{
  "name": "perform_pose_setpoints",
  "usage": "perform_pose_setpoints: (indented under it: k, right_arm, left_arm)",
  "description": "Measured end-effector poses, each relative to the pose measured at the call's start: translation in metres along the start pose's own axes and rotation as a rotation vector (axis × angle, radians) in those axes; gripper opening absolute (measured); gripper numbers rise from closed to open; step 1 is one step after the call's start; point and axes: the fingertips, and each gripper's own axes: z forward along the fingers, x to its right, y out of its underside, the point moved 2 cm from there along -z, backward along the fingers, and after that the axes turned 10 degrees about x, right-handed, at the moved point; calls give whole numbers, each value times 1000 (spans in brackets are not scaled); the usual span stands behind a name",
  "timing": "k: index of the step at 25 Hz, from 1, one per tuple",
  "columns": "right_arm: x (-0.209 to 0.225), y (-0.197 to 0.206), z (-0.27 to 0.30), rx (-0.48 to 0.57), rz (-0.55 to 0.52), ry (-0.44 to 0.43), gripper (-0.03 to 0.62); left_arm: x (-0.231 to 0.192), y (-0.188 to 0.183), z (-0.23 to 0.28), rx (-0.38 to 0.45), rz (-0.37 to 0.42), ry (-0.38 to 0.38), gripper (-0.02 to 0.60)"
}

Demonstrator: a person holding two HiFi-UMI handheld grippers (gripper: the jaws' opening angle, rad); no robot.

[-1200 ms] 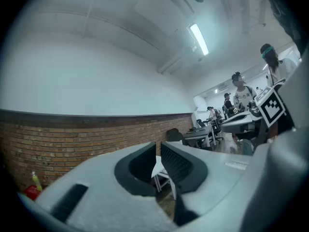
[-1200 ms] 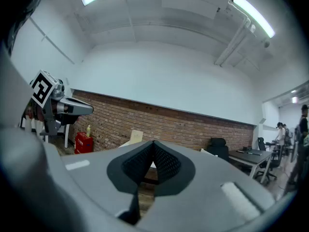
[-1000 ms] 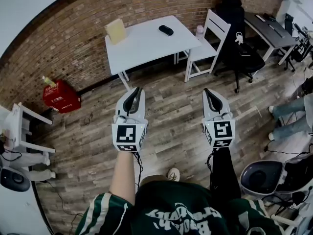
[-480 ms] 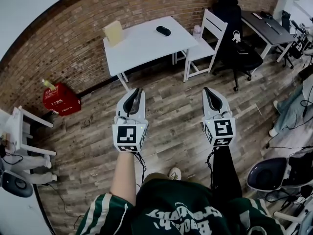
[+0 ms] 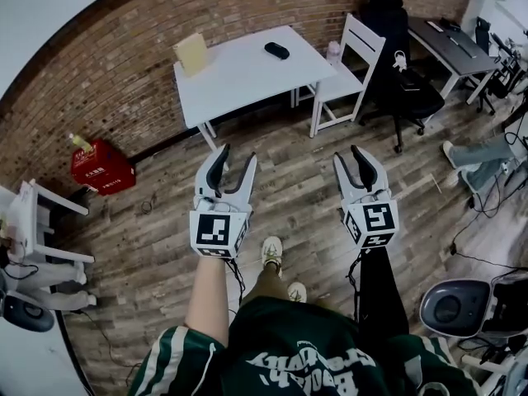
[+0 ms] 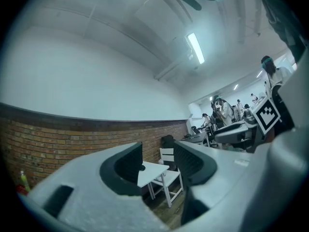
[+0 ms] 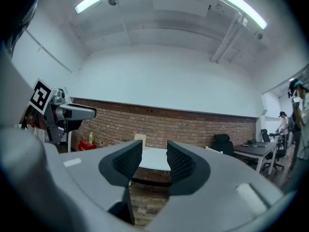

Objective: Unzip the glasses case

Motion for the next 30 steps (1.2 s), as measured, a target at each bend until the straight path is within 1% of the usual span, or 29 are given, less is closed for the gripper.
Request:
perform_pose_setpoints:
  k: [2, 4, 10, 20, 25, 30]
  right_arm:
    - [2, 3, 10, 4, 6, 6, 188]
    - [5, 6, 22, 5, 13, 10, 201]
    - [18, 17, 76, 1, 3, 29, 201]
    - [34, 45, 202, -22, 48, 40, 201]
    - [35, 52, 245, -41, 36, 36, 201]
    - [45, 59, 277, -51, 28, 57, 201]
  left_arm:
    - [-7, 4, 8, 8, -9, 4, 198]
    - [-14, 10, 18, 9, -8, 13, 198]
    - [-46, 29, 66, 24, -29, 41, 198]
    - [-128, 62, 164, 13, -33, 78, 198]
    - [-161, 72, 198, 24, -70, 82, 198]
    - [-182, 84, 232, 29, -88, 110, 198]
